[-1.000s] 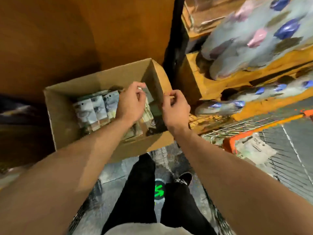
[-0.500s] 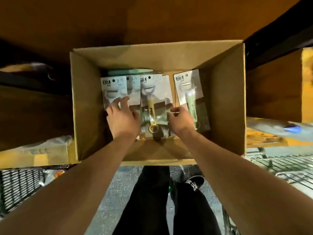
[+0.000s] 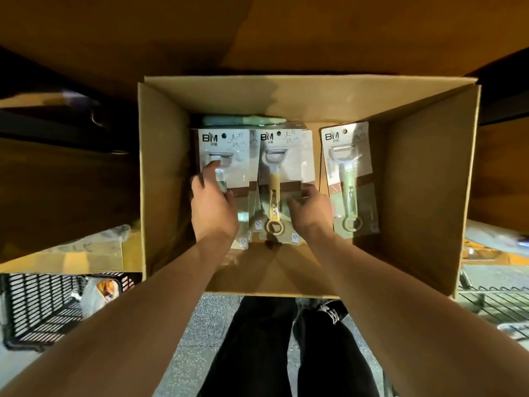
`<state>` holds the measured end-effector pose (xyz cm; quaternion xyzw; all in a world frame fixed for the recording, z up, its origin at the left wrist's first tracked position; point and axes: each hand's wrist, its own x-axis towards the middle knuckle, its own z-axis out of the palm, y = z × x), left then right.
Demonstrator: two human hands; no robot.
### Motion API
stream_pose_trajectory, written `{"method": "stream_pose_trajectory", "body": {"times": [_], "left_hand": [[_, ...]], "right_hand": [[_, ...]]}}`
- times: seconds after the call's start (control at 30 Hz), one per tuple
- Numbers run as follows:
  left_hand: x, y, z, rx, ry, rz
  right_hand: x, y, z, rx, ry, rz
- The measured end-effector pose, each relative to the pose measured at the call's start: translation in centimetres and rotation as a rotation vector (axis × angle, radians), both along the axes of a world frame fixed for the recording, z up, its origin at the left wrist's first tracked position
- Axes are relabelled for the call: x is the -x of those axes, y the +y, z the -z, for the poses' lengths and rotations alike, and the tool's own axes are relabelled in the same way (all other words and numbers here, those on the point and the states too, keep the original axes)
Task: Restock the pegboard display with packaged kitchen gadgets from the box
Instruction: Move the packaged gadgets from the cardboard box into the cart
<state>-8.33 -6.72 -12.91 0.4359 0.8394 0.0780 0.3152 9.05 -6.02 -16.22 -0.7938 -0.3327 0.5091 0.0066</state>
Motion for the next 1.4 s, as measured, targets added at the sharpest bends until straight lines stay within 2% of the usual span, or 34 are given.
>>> {"method": "stream_pose_trajectory", "body": {"times": [0.1, 0.27, 0.43, 0.63, 0.73, 0.83, 0.97, 1.13, 1.27, 1.4], "left_hand": [[-0.4, 0.2, 0.1, -0.005, -0.003, 0.074], [-0.1, 0.1, 0.4, -0.015, -0.027, 0.128], [-0.1, 0.1, 0.6, -0.019, -0.049, 0.118], [0.0, 0.0, 0.8, -0.023, -0.066, 0.100], [0.4, 0.0, 0.9, -0.018, -0.094, 0.093], [0.6, 0.1, 0.8, -0.006, -0.093, 0.104], [0.4, 0.2, 0.8, 0.000, -0.093, 0.109], [0.4, 0.2, 0.9, -0.004, -0.098, 0.108], [0.5, 0.1, 1.1, -0.012, -0.103, 0.107], [0.3, 0.2, 0.7, -0.011, -0.103, 0.084]], "right_hand": [[-0.4, -0.1, 0.4, 0.022, -0.117, -0.033], [-0.2, 0.0, 0.7, 0.032, -0.081, 0.017], [-0.2, 0.4, 0.7, 0.053, 0.121, 0.154], [-0.9, 0.2, 0.1, -0.020, 0.219, 0.222], [-0.8, -0.2, -0.2, -0.118, 0.267, 0.255], [0.1, 0.1, -0.1, -0.142, 0.221, 0.224], [0.3, 0.4, 0.8, -0.056, 0.091, 0.340], [0.4, 0.6, 1.0, 0.000, 0.166, 0.425], [0.0, 0.2, 0.8, -0.035, 0.244, 0.381], [0.1, -0.2, -0.5, -0.177, 0.261, 0.264]]}}
